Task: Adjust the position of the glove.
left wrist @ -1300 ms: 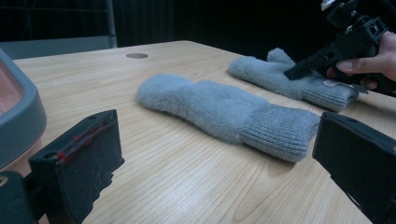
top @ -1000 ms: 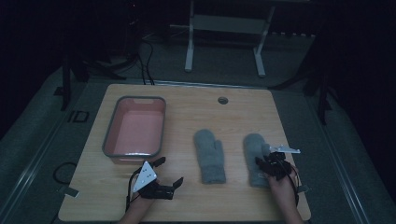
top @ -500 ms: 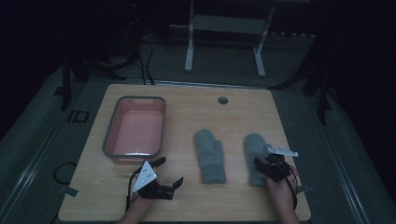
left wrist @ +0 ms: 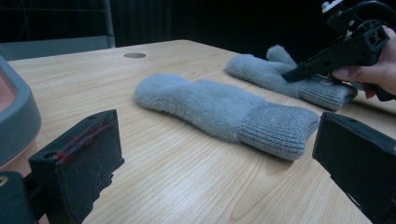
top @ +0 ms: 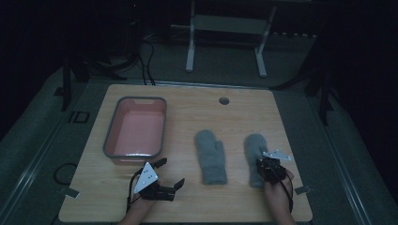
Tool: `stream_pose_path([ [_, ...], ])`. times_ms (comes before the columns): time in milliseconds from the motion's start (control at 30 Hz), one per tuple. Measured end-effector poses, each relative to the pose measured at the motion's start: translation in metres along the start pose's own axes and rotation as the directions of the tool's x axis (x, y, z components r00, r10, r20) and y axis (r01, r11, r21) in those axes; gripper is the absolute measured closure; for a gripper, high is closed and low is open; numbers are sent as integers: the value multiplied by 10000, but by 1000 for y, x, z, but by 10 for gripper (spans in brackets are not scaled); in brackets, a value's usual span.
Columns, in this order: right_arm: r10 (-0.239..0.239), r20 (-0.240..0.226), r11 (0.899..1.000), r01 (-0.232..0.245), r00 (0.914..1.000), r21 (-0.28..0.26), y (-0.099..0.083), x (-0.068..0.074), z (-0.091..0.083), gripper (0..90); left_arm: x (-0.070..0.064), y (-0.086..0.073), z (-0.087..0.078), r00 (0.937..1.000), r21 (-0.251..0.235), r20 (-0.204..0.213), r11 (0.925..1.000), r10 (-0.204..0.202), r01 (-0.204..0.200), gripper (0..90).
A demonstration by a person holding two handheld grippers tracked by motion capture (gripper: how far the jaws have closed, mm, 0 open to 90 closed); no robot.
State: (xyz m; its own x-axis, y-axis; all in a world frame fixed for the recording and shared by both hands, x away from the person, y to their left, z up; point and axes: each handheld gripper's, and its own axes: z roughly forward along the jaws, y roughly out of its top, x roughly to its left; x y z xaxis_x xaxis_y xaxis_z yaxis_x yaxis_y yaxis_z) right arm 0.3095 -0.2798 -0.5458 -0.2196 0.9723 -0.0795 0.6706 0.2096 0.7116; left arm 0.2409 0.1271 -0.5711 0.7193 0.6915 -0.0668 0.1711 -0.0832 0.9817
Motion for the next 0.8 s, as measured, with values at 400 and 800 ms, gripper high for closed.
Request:
stream_pose_path([
  [400,710,-498,9939,-749,9962,-808,35,17,-28,806,0,0,0,10000,-38,-66,10000,-15,15,17],
  [800,298,-1579,9863,-547,9870,-1559,84,69,-53,806,0,0,0,10000,-22,-14,10000,-14,14,17],
])
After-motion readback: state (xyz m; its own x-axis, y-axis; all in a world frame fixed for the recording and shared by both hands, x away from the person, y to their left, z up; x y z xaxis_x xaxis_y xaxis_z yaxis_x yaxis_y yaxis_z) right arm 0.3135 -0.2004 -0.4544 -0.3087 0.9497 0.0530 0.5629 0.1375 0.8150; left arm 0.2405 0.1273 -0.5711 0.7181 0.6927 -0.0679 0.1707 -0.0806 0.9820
